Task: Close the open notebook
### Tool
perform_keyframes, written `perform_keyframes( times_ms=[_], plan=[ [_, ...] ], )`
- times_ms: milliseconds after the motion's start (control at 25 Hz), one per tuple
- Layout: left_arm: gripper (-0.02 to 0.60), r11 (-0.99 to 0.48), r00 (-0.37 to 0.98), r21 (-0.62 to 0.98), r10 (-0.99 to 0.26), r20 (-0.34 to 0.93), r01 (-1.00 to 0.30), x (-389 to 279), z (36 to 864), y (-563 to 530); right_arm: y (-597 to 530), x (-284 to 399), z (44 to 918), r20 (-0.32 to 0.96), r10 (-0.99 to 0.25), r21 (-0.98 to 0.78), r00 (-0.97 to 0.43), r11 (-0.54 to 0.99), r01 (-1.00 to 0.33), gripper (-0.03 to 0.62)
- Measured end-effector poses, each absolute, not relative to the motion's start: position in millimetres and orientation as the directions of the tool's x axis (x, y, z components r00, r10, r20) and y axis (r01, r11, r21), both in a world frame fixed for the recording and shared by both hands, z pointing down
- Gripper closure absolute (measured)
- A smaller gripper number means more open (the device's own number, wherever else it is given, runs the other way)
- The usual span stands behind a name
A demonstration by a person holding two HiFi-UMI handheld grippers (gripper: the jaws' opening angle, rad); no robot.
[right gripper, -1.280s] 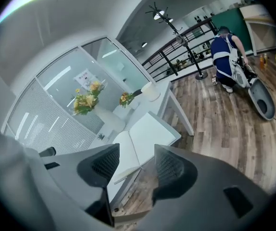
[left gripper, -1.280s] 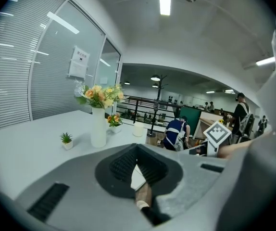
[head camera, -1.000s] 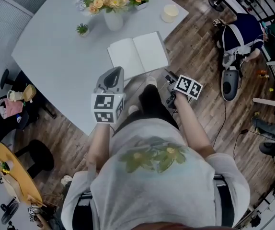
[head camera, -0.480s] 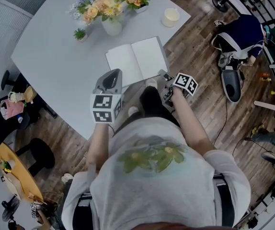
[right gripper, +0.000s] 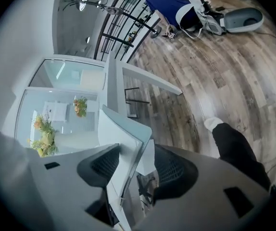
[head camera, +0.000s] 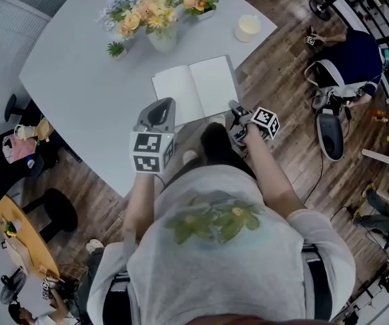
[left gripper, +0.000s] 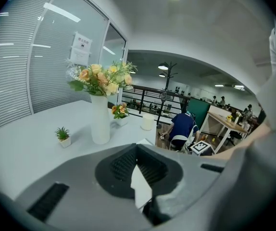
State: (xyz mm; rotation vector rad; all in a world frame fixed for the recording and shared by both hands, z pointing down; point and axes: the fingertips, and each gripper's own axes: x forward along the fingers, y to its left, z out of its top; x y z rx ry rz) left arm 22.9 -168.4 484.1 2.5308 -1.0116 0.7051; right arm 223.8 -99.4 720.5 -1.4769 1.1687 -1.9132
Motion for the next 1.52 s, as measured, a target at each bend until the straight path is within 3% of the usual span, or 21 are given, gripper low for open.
perform_keyframes(
  times_ms=[360, 600, 960, 1520],
  plan=[
    [0.578, -0.704, 0.621, 0.111, -0.528, 0.579, -0.702, 27.1, 492.7, -169.7, -104.1, 224.6, 721.3, 0.504, -0.798, -0.859, -0.329, -0.503, -0.096, 0.378],
    [0.578, -0.706, 0.629, 0.116, -0.529, 0.57, -0.698, 27.3, 493.0, -166.8, -101.0, 227.5, 709.6, 0.483, -0.823, -0.873, -0.301, -0.481, -0.084, 0.454],
    [0.578, -0.7, 0.632, 0.124, -0.537, 0.559, -0.704, 19.7, 492.4, -162.8, -98.5, 227.3, 680.0, 0.509, -0.83, -0.852, -0.229, -0.447, -0.273, 0.528],
    [0.578, -0.684, 0.642, 0.143, -0.562, 0.522, -0.715, 4.8, 485.1, -154.4, -102.5, 217.8, 642.6, 0.489, -0.844, -0.818, -0.218, -0.358, -0.451, 0.551]
  ],
)
